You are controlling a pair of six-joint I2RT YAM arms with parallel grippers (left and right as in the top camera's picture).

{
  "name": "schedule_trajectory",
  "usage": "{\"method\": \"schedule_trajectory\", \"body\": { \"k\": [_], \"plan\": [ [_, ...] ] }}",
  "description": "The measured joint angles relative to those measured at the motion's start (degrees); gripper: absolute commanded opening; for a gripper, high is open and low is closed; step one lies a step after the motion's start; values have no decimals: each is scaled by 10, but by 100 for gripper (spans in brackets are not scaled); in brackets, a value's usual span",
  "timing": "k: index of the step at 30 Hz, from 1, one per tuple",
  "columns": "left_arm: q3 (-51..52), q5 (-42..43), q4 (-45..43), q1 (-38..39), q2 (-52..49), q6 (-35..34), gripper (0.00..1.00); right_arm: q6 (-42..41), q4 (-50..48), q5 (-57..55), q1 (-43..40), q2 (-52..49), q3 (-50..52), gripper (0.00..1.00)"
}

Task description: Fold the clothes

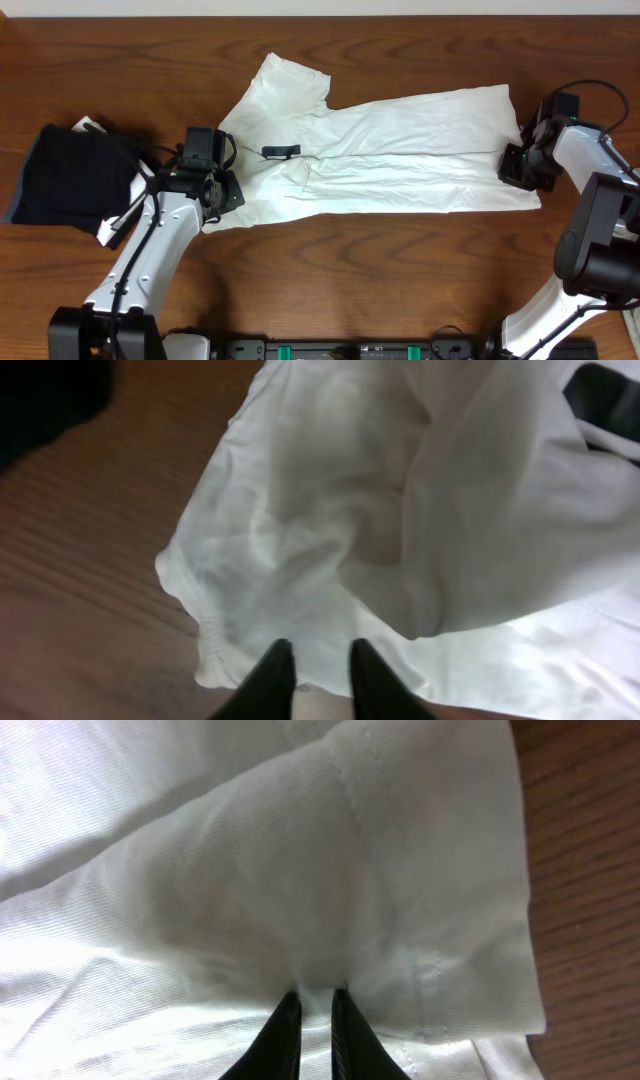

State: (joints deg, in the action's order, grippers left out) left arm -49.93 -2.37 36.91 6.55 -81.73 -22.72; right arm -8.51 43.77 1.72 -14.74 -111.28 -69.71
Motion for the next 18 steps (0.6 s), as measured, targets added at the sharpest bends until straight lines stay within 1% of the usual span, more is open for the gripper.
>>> {"method": "schedule_trajectory", "body": {
  "k": [1,4,8,11,14,18],
  "plan": [
    [0,5,0,0,1,0,6,0,0,0,0,0,0,11],
    [-5,40,-9,0,13,8,6,0,0,0,0,0,0,11],
    [-19,131,-83,0,47,28,6,0,0,0,0,0,0,11],
    [-33,189,-106,0,53,35,6,0,0,0,0,0,0,11],
    [-35,221,-106,0,36,37,6,0,0,0,0,0,0,11],
    [-35,251,-103,0,-26,38,6,0,0,0,0,0,0,11]
  ]
}}
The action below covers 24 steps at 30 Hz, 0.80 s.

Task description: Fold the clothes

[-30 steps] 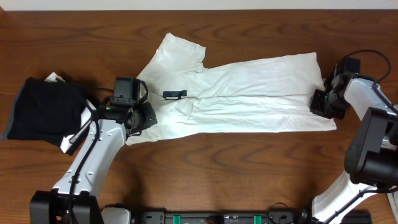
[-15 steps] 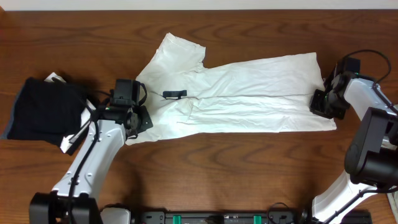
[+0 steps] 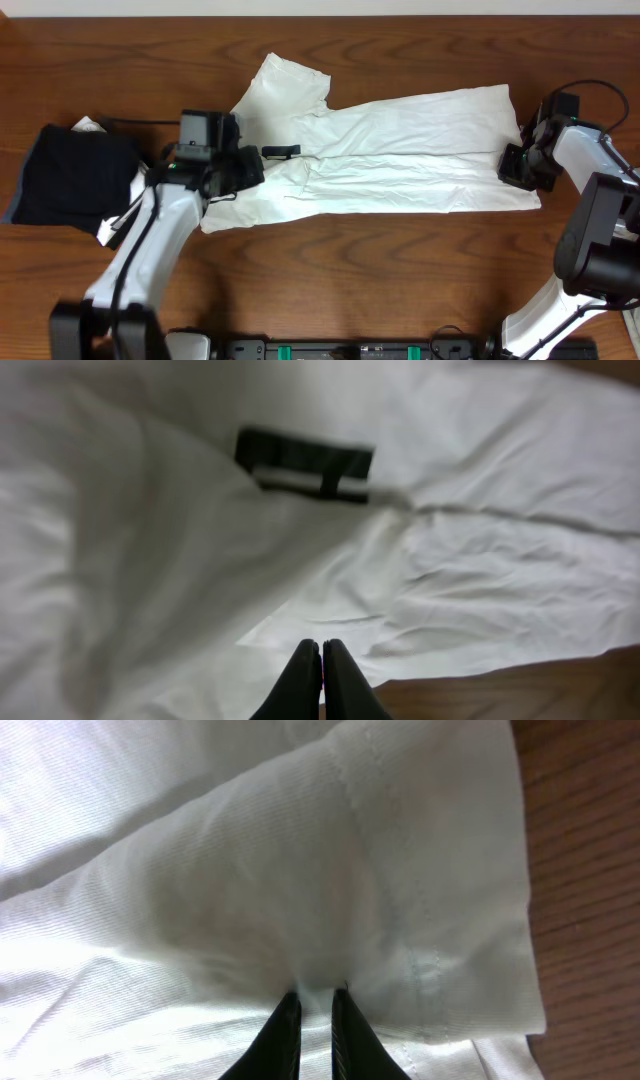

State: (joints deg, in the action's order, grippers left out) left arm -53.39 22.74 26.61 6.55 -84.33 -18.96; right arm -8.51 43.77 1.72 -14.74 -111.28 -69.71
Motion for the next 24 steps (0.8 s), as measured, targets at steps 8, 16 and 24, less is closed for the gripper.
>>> {"method": "schedule_trajectory", "body": {
  "k": [8,16,24],
  "plan": [
    [1,-6,-18,-8,-99,25,6,0,1,0,0,0,0,11],
    [1,-97,-30,-81,-108,29,6,0,1,0,0,0,0,11],
    [18,-106,-24,-90,-108,30,6,0,3,0,0,0,0,13]
  ]
}}
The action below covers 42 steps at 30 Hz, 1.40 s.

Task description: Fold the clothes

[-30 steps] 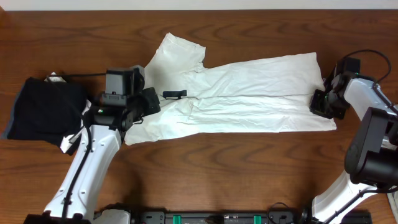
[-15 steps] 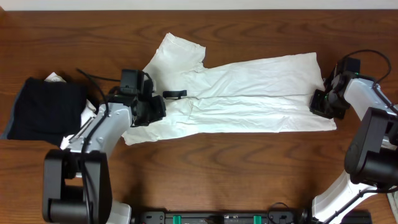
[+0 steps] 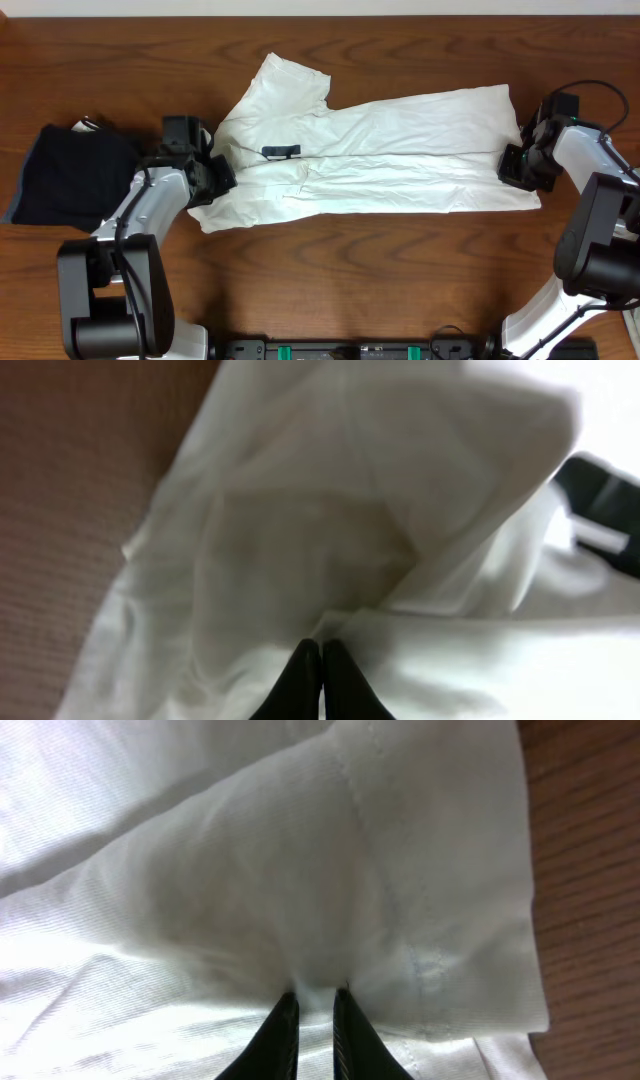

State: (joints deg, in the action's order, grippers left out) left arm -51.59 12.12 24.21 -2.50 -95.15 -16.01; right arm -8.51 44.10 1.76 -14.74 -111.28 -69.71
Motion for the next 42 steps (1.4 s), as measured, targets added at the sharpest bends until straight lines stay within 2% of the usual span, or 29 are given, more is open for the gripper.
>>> {"method": "schedule_trajectory", "body": {
  "k": [11,17,24,27,42],
  "plan": [
    [30,-4,31,5,0,0,11,-1,35,1,0,0,4,16],
    [56,-5,19,5,12,0,11,-14,12,-7,0,21,42,16],
    [77,-15,25,6,30,0,12,-29,-40,-11,-4,51,93,12],
    [78,-21,53,0,33,-1,12,-41,-56,-1,-15,60,109,12],
    [80,-75,113,-49,38,-35,12,-100,-90,76,-80,85,158,6]
  ]
}}
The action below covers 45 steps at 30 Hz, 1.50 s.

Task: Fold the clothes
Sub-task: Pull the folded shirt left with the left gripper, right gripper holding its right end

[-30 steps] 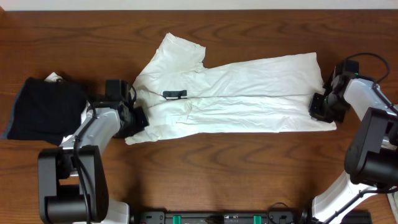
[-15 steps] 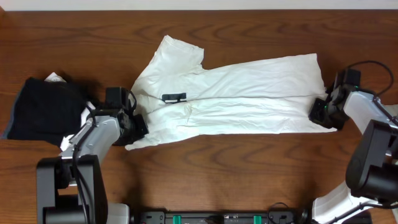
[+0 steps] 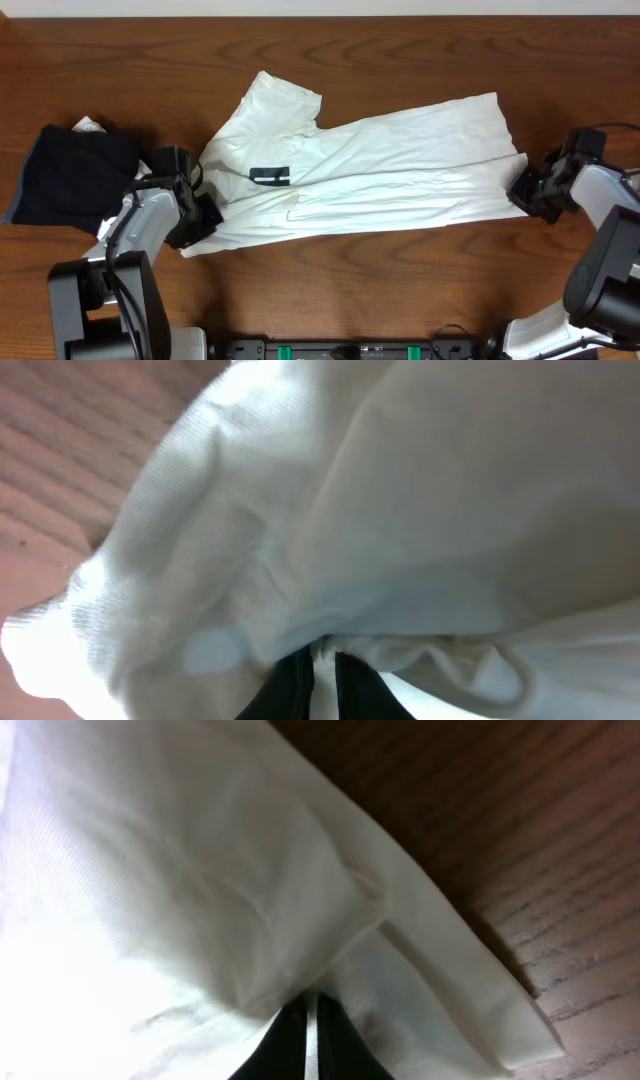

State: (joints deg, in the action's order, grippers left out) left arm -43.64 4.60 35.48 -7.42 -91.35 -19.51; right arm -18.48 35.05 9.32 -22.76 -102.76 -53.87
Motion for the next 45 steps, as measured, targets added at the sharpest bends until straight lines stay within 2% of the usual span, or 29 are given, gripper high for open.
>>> {"method": "schedule_trajectory", "body": {
  "k": [14,23,28,33,36,39,43,45],
  "plan": [
    [0,-1,4,-1,7,1,9,-18,-10,22,-12,11,14,4],
    [33,-16,23,-11,52,10,9,-15,45,-14,-13,121,104,9],
    [38,-21,24,-2,104,15,11,-12,35,-49,-16,235,128,13],
    [38,-20,16,22,167,20,17,-3,-2,-47,-16,327,127,16],
    [38,-19,14,35,203,29,39,9,-24,-25,-17,343,127,20],
    [35,-5,-7,47,237,41,52,27,-31,6,-16,344,127,25],
    [-6,28,-9,61,247,54,56,57,-8,39,-9,344,118,34],
    [-56,40,7,68,230,65,59,71,22,48,4,343,96,43]
  ]
}}
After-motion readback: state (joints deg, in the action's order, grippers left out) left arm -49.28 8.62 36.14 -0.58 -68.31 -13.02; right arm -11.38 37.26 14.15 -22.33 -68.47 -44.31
